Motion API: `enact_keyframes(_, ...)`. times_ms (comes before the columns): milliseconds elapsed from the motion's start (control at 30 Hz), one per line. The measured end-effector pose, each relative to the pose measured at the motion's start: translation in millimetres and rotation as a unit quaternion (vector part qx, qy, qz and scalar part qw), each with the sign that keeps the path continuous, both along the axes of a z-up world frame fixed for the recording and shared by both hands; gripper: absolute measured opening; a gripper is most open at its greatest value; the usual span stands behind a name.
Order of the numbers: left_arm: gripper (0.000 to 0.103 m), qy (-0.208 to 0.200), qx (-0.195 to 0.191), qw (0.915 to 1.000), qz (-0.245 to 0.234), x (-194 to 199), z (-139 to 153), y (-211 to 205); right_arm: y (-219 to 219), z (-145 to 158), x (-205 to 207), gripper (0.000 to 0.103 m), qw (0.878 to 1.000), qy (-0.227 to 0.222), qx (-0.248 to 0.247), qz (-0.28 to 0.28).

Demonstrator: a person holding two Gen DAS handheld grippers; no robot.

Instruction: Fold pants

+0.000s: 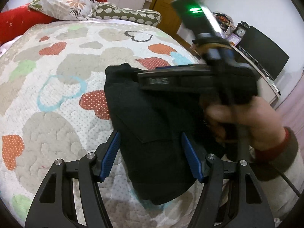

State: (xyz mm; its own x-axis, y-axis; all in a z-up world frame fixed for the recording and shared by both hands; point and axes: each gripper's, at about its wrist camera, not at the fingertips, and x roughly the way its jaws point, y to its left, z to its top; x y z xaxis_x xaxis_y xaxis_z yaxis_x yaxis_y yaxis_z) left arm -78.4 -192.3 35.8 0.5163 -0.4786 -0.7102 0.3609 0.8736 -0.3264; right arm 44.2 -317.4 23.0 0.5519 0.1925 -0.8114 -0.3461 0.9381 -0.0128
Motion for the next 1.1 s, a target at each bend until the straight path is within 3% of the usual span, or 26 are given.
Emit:
enact_keyframes(100,0.069,0.003,-0.002,1.0000,0.002,1,-2,0,-7,-8,14,0.049,1.000,0.017,0.024,-0.009)
enact_keyframes(200,0.069,0.006,-0.004,1.0000,-0.003,2,0,0,-28,10,6,0.049,0.998,0.006,0.065,-0.024)
enact_keyframes(300,0.070,0.002,0.001,1.0000,-0.001,0,0,-1,-54,36,-21,0.049,0.995,-0.022,0.086,-0.046)
enact_keyframes(367,0.070,0.002,0.003,1.0000,0.001,0,-1,-3,-63,47,-45,0.050,0.994,-0.030,0.104,-0.030)
enact_keyframes(467,0.070,0.002,0.006,1.0000,0.004,0,-1,-4,-66,44,-68,0.050,0.996,-0.031,0.085,-0.027)
enact_keyframes(600,0.070,-0.001,0.016,0.9998,0.007,0,0,-9,-73,13,-68,0.055,0.997,-0.023,0.019,-0.071)
enact_keyframes(900,0.070,-0.004,0.046,0.9987,0.024,-2,10,-14,-85,43,-110,0.056,0.995,-0.045,0.069,-0.060)
enact_keyframes(1100,0.070,-0.018,0.057,0.9978,0.028,-7,17,-14,-81,34,-137,0.056,0.996,-0.036,0.067,-0.048)
